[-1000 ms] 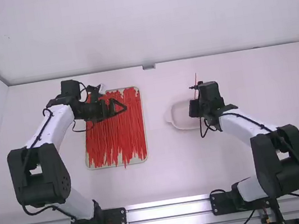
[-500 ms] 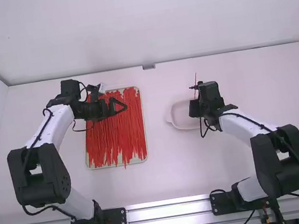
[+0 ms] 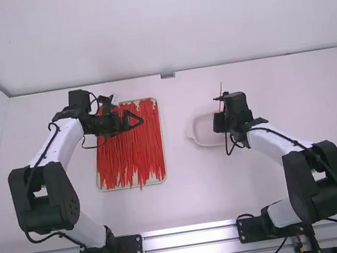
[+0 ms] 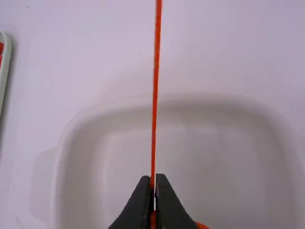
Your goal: Fasten the cable tie
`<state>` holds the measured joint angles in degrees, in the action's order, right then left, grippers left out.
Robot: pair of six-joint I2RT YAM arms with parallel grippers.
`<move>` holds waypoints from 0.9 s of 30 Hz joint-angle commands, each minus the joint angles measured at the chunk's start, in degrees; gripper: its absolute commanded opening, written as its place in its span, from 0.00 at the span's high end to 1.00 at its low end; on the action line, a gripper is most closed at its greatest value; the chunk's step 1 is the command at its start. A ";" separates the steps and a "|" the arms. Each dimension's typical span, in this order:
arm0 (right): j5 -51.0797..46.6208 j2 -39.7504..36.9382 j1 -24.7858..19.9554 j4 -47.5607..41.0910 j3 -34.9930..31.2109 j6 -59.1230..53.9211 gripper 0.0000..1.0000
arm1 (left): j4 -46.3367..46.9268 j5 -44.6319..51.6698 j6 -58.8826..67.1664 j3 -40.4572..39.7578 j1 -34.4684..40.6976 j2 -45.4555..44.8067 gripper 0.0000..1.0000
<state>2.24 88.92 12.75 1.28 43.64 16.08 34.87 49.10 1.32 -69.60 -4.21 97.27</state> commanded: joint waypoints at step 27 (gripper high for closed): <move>-0.61 -2.89 0.04 0.09 1.33 -0.04 0.02 | -0.39 0.79 0.28 -1.09 0.02 -2.03 0.01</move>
<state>1.80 88.44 12.75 1.45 43.66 16.14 34.44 49.06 1.15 -69.60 -4.23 97.27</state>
